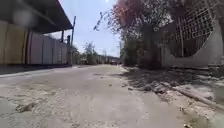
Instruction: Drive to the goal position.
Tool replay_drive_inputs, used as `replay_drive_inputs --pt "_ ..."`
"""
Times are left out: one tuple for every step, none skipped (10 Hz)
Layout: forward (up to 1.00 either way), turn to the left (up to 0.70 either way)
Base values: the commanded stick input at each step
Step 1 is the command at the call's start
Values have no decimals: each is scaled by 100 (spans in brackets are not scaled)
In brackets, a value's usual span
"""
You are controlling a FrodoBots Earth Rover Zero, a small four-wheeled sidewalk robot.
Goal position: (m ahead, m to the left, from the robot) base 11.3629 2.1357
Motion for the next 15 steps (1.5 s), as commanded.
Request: replay_drive_inputs --pt "100 0" --pt "100 0" --pt "100 0" --pt "100 0" --pt "100 0" --pt "100 0" --pt "100 0" --pt "100 0" --pt "100 0" --pt "100 0" --pt "100 0" --pt "100 0" --pt "100 0" --pt "100 0" --pt "100 0"
